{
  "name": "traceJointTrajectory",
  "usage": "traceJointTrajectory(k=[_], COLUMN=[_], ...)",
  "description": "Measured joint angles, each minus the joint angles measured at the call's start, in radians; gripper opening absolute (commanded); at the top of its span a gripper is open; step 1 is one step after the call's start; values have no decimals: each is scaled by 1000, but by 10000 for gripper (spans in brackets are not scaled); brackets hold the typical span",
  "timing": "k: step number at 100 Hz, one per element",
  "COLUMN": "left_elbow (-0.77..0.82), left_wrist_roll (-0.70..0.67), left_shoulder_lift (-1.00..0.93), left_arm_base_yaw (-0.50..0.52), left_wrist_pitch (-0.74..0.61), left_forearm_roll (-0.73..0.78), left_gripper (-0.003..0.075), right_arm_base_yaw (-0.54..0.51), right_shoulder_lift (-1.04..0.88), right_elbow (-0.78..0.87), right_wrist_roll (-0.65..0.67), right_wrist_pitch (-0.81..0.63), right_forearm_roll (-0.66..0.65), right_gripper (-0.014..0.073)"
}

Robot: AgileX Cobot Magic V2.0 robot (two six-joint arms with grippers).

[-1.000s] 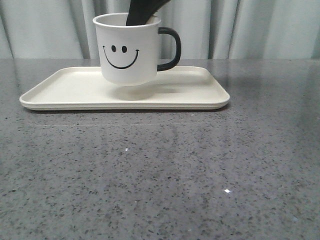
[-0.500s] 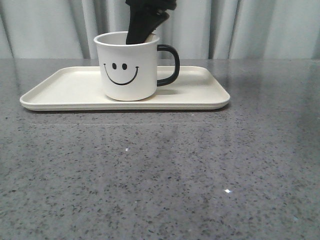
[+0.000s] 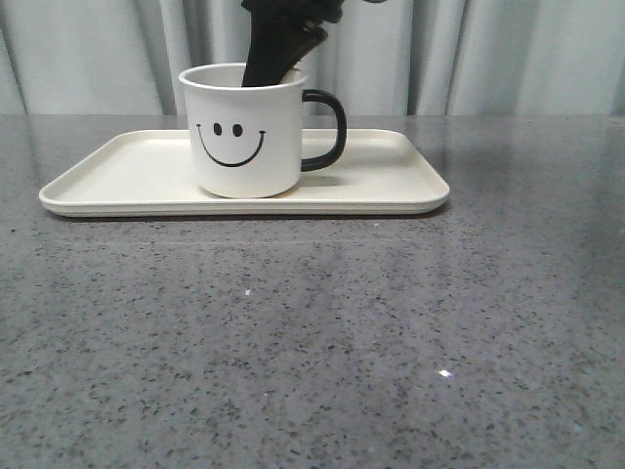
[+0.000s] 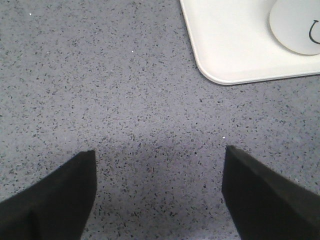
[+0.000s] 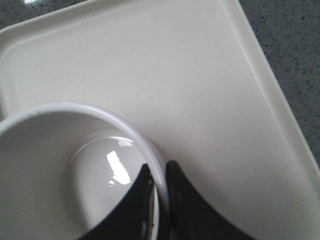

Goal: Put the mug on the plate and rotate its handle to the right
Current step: 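Rotate the mug with the right gripper, turning the handle sideways, then open the right gripper and lift it out of the mug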

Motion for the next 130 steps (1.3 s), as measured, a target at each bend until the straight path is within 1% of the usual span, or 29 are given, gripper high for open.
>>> traceJointTrajectory(k=[11,18,27,28,34,40,47,48,54,61,87,97,117,130], left_elbow=[0,0,0,0,0,0,0,0,0,0,0,0,0,0], left_wrist_roll=[0,0,0,0,0,0,0,0,0,0,0,0,0,0], left_shoulder_lift=[0,0,0,0,0,0,0,0,0,0,0,0,0,0], left_arm_base_yaw=[0,0,0,0,0,0,0,0,0,0,0,0,0,0], left_wrist_pitch=[0,0,0,0,0,0,0,0,0,0,0,0,0,0], left_forearm_roll=[0,0,0,0,0,0,0,0,0,0,0,0,0,0], left_gripper=[514,514,514,514,514,514,514,514,514,514,514,514,514,514], right_arm_base_yaw=[0,0,0,0,0,0,0,0,0,0,-2,-14,-78,-132], right_shoulder_lift=[0,0,0,0,0,2,2,2,4,4,-31,-71,-190,-293], right_elbow=[0,2,1,1,1,1,2,2,2,2,4,4,12,69], right_wrist_roll=[0,0,0,0,0,0,0,0,0,0,2,30,80,84], right_wrist_pitch=[0,0,0,0,0,0,0,0,0,0,-2,-2,-2,-15], right_forearm_roll=[2,3,5,5,5,5,5,5,5,5,5,7,7,7], right_gripper=[-58,-22,70,95,159,252,335,335,398,433,441,441,437,437])
